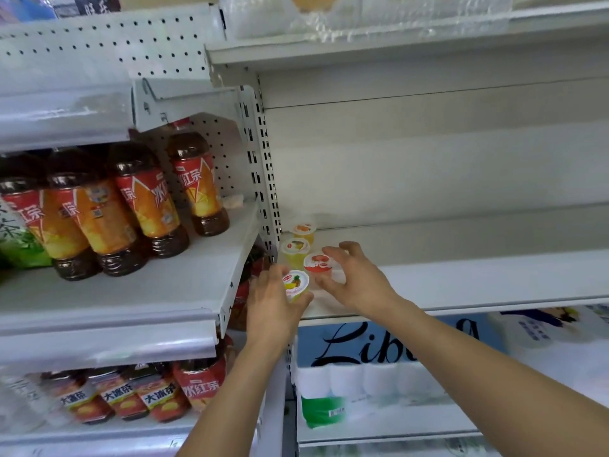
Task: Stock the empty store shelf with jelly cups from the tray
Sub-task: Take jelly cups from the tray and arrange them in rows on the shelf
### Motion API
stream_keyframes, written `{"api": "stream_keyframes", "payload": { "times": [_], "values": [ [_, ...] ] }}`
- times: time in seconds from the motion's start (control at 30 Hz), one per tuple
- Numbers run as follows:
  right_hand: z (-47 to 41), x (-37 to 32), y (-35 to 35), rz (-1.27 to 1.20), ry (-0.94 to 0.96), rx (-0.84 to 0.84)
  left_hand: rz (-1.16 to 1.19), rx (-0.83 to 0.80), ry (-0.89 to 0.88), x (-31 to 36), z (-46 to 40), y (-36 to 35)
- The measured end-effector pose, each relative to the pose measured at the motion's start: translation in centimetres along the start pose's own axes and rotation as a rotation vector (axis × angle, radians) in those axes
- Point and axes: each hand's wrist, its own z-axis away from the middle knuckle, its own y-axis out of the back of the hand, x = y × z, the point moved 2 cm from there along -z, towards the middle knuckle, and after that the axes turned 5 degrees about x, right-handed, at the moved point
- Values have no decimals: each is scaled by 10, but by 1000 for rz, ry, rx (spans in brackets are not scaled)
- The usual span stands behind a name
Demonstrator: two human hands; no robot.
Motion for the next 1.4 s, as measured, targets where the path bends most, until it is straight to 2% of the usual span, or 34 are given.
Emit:
{"api": "stream_keyframes", "payload": {
  "times": [0.27, 0.33, 0.4, 0.5, 0.57, 0.73, 0.87, 1.07, 1.27, 1.4],
  "values": [
    [52, 35, 53, 125, 93, 92, -109, 41, -37, 5, 11, 2],
    [64, 51, 67, 135, 79, 127, -160, 143, -124, 16, 21, 7],
    [80, 69, 83, 153, 68, 183, -103, 250, -251, 44, 36, 8],
    [110, 102, 111, 195, 72, 307, 47, 232, -448, 104, 62, -15],
    [133, 128, 133, 256, 36, 371, 98, 129, -538, 143, 78, -45],
    [199, 211, 196, 377, -149, 460, 141, -149, -635, 235, 125, -132],
    [264, 294, 243, 416, -395, 423, 153, -298, -774, 320, 167, -197],
    [375, 406, 297, 410, -718, 357, 221, -574, -879, 433, 252, -296],
    [470, 501, 320, 372, -1080, 273, 221, -895, -951, 512, 327, -386],
    [509, 567, 321, 294, -1254, 233, 177, -1079, -979, 552, 354, -454]
  ]
}}
